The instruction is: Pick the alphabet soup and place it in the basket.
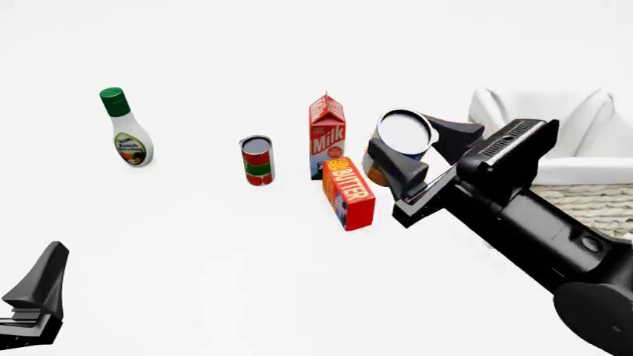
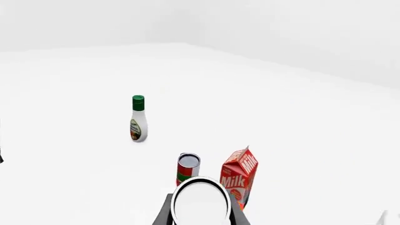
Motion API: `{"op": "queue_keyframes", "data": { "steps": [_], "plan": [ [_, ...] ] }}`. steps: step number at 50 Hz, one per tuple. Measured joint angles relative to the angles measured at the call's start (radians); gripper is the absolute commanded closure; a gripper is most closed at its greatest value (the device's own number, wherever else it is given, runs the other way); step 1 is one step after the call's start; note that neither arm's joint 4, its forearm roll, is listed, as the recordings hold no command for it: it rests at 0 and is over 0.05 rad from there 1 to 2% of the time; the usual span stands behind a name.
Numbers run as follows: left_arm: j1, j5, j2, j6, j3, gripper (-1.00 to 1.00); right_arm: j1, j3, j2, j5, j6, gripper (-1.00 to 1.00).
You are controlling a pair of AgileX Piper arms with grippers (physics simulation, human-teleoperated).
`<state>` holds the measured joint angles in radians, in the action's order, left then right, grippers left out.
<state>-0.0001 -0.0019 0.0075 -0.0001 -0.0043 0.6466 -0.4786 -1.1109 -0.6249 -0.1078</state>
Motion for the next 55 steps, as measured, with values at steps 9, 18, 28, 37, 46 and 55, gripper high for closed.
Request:
{"op": "queue_keyframes", "data": {
  "steps": [9, 18, 28, 37, 46, 55],
  "plan": [
    [0.0, 0.0, 0.0, 0.0, 0.0, -1.0, -0.075, -0.029, 0.099, 0.092, -0.021, 1.0],
    [0.0, 0.0, 0.0, 0.0, 0.0, -1.0, -0.162, -0.09, 0.172, 0.184, -0.041, 1.0],
    [0.0, 0.0, 0.0, 0.0, 0.0, -1.0, -0.251, -0.145, 0.218, 0.257, -0.052, 1.0],
    [0.0, 0.0, 0.0, 0.0, 0.0, -1.0, -0.327, -0.182, 0.249, 0.309, -0.056, 1.0],
    [0.0, 0.0, 0.0, 0.0, 0.0, -1.0, -0.414, -0.217, 0.291, 0.375, -0.07, 1.0],
    [0.0, 0.0, 0.0, 0.0, 0.0, -1.0, -0.512, -0.228, 0.336, 0.435, -0.08, 1.0]
  ]
}}
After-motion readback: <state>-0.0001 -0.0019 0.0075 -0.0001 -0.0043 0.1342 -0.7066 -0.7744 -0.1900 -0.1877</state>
